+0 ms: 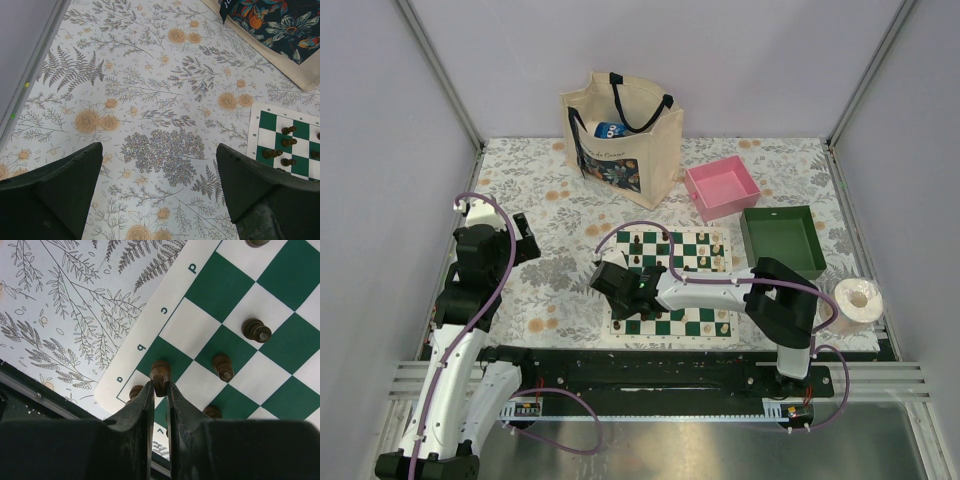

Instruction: Set up the chess pieces on the board

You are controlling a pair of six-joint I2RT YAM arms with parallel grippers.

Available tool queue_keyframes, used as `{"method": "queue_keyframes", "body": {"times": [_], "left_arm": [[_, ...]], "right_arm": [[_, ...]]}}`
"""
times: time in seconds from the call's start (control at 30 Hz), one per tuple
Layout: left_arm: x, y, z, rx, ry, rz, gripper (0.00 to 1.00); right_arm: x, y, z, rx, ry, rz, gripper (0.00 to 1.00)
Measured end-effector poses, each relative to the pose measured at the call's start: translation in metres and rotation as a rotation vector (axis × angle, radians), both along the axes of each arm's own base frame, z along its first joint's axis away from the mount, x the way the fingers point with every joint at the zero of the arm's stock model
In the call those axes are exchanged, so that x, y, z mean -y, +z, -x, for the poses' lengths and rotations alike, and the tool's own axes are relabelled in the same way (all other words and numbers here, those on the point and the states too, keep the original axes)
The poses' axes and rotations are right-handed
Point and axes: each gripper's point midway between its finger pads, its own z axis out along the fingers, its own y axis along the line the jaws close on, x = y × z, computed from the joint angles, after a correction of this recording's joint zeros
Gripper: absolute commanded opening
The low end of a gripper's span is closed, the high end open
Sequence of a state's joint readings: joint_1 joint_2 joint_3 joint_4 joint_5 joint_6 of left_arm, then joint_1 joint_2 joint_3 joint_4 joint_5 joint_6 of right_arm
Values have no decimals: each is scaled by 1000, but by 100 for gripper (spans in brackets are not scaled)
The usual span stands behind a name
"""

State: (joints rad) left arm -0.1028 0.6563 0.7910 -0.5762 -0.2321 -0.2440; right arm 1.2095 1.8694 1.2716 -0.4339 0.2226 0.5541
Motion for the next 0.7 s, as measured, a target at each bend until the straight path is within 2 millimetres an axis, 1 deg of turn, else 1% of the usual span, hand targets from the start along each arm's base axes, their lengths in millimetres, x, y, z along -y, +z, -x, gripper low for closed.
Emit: {"method": "queue_keyframes", "body": {"times": [0.17, 0.3, 0.7], "left_arm": [[0, 0, 0, 0, 0, 0, 99], [0, 0, 0, 0, 0, 0, 99], [0, 0, 0, 0, 0, 0, 99]], "right_arm": [[0, 0, 0, -1, 0, 3, 22], [-4, 1, -1, 1, 0, -2, 26], [-3, 0, 0, -5, 2, 4, 26]]}}
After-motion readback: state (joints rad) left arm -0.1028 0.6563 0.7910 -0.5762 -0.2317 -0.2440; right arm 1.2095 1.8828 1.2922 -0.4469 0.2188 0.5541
